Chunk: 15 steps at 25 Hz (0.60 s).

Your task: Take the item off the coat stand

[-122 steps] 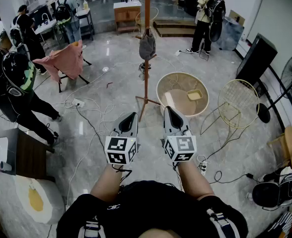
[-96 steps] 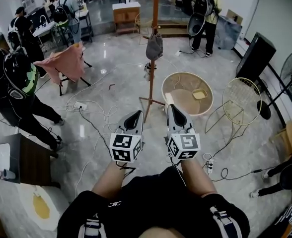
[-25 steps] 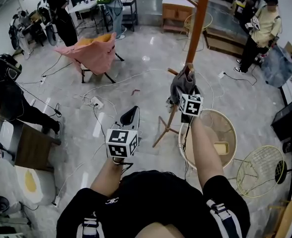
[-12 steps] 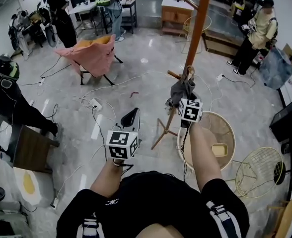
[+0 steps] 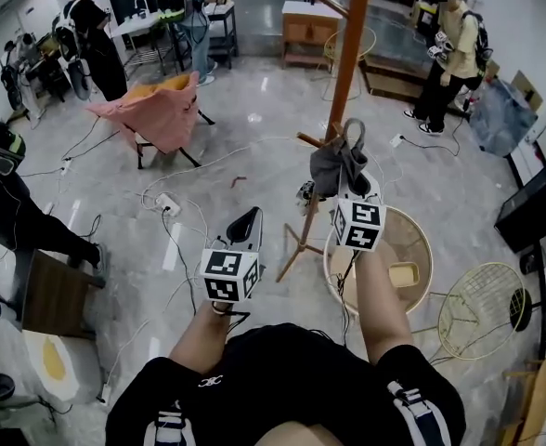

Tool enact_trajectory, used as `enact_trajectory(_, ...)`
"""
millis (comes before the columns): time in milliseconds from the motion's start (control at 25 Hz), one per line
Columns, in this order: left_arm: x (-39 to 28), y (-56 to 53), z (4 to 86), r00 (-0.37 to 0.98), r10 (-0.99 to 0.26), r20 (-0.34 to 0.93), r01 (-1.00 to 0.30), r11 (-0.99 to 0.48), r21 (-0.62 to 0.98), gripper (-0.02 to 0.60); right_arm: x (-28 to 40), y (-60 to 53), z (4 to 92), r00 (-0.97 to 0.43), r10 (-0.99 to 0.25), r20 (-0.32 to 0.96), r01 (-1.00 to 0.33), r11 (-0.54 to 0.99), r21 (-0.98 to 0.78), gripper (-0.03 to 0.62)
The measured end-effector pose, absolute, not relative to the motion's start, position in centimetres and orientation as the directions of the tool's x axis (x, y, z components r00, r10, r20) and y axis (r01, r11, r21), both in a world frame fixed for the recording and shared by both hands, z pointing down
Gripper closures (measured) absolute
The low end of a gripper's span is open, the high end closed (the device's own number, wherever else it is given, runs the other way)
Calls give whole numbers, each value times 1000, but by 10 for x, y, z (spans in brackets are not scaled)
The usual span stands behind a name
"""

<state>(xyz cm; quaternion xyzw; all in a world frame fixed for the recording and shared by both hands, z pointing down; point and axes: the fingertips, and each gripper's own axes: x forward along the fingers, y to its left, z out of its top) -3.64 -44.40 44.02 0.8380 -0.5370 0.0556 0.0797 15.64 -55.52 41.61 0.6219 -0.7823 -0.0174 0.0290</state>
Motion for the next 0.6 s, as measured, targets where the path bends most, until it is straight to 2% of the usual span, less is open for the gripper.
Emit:
enact_trajectory(360,-13,-441,447,474,-860,190,-880,-466,88,569,162,-480,419,-226,-974,-3,-969,224,108,551)
enact_trajectory(600,0,-438,451,509,-836,204,-860,-501,97,569,176,-455,462,-181,-981,74,-979,187,83,551)
